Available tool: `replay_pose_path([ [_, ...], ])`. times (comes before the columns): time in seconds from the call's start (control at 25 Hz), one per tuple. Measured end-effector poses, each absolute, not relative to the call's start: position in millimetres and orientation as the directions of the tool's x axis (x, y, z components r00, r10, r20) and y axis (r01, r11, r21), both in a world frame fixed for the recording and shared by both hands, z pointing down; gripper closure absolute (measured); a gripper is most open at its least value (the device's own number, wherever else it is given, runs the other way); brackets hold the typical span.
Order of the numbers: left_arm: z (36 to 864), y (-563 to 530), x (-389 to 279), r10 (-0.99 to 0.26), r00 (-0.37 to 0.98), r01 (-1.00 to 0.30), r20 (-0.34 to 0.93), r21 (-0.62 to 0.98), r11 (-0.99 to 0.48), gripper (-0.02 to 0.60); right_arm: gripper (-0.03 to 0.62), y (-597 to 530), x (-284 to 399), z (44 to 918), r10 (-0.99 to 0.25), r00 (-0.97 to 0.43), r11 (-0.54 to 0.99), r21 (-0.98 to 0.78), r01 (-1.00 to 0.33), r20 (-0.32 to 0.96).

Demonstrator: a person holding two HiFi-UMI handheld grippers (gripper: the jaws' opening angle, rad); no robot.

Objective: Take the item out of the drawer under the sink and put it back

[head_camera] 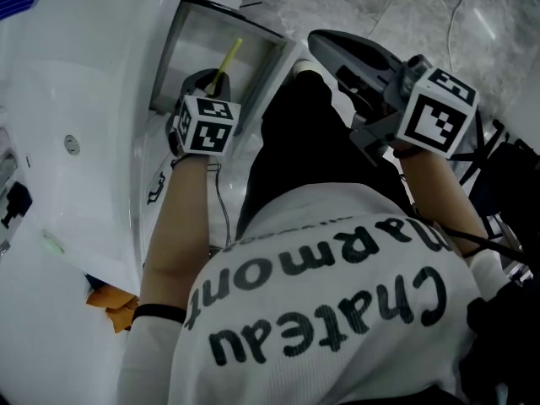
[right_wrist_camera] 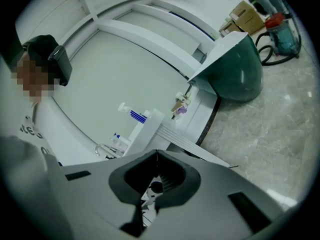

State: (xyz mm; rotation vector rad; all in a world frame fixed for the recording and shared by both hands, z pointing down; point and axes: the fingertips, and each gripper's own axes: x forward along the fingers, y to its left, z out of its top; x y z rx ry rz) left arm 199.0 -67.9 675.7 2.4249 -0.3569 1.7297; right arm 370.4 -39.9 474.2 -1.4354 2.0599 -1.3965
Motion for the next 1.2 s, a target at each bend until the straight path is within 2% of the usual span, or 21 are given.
replay_pose_path([
  [0.56, 578, -71, 232, -0.215, 0.463, -0.409, 0.860, -0.009, -0.913, 0.531, 0.583, -64, 362, 411, -0.805, -0.553, 0.200, -0.781, -0.592, 0.213],
  [0.88, 476, -92, 271, -0.326, 0.633, -0.502, 0.702, 0.051, -0.863, 0.531, 0.583, -81, 357, 376, -0.764, -0.618, 0.310, -0.733, -0.605, 0.187],
  [1.2, 409, -113, 271, -0.473, 0.678, -0.606, 0.562, 0.063, -0.793, 0.531, 0.583, -95, 346, 352, -0.724, -0.674, 0.403, -0.704, -0.585, 0.146],
])
